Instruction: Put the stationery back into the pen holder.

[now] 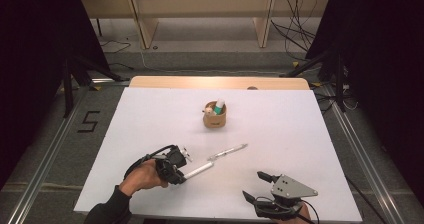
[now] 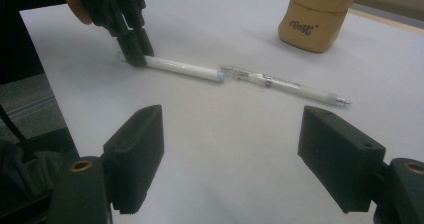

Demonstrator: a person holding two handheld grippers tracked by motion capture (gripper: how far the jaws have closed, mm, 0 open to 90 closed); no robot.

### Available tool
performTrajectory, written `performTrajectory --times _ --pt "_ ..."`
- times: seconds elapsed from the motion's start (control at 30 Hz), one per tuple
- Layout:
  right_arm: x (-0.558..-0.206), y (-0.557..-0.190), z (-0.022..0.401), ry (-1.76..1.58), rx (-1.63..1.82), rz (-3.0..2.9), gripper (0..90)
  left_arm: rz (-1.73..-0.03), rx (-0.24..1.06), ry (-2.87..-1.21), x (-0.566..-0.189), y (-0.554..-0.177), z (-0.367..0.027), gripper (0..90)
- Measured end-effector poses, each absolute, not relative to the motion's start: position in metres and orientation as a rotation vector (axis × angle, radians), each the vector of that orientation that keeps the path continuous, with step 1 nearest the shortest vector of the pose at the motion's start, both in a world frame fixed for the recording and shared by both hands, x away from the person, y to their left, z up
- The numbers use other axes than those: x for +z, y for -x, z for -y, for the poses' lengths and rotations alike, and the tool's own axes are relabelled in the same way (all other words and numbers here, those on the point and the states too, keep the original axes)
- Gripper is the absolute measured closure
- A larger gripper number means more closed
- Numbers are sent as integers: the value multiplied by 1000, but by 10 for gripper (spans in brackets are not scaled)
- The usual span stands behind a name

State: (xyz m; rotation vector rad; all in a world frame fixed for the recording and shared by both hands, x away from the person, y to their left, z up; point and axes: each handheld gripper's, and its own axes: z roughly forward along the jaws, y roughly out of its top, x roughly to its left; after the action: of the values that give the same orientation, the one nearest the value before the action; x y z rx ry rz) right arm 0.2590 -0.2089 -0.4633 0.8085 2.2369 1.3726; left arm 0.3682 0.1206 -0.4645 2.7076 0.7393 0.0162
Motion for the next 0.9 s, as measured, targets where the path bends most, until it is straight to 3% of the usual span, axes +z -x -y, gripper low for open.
performTrajectory --times 0.47,0.9 --pt "-463 -261 209 -837 1417 -2234 272 -667 12 -2552 -443 -363 -124 777" --pt "-462 -268 205 -938 1555 -2236 283 -645 10 -2298 -442 -358 -121 777"
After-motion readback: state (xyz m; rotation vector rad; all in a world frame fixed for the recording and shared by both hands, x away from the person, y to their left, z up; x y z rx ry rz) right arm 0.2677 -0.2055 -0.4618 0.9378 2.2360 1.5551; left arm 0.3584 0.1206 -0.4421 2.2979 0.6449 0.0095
